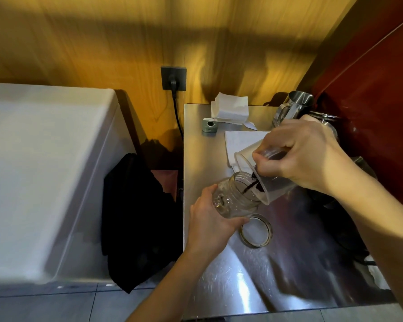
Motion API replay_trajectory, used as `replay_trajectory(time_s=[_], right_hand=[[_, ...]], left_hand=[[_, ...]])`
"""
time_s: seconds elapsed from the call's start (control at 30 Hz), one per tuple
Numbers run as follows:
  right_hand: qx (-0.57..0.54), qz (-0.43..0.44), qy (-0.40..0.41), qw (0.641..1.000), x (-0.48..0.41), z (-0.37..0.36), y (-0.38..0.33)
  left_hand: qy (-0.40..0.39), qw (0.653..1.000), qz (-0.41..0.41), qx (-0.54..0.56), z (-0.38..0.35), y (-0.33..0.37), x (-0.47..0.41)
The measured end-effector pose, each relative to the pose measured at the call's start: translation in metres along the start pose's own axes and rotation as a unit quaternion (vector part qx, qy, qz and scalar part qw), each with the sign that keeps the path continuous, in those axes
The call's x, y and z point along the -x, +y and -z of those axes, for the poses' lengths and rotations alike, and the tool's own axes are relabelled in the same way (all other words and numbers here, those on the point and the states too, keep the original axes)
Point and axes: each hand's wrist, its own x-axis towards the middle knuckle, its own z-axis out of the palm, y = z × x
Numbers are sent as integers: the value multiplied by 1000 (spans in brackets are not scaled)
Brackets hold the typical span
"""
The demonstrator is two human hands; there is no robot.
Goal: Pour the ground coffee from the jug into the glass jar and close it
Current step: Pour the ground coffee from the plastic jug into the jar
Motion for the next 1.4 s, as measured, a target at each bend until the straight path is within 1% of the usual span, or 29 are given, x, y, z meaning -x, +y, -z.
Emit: replay_trajectory(time_s=[0.07,0.2,0.37,0.5,0.6,0.8,0.93,1.03,1.17,1.3,1.4], right_hand=[[22,10,-3,1000,-1,-1,0],[-2,-3,23,1000,-2,3,2],[14,3,3,1000,-1,-3,1],[11,-7,40,999,2,-4,3],[12,-8,28,1000,3,-6,3],[-3,-14,48,999,5,-3,4],[-6,-10,40,999,8,-5,4],[-18,-21,52,998,9,-4,7],[-14,-17,36,999,9,-6,8],[-24,-17,50,998,11,-5,11],[-20,-12,47,999,11,-5,12]], left_hand=[[-3,1000,4,1,0,-1,0],[-3,1000,1,-3,1,-2,0],[-3,1000,-1,-4,1,-4,-1],[3,1000,-3,-9,0,-6,-1],[-3,1000,0,-9,0,-8,-1],[-10,1000,-9,-5,-1,-7,1],[-21,1000,-6,2,-2,-8,1],[-27,1000,-8,12,-2,-8,2],[-27,1000,-6,7,-3,-9,3],[-31,999,-5,-4,-4,-11,4],[-32,999,-2,0,-6,-10,5]])
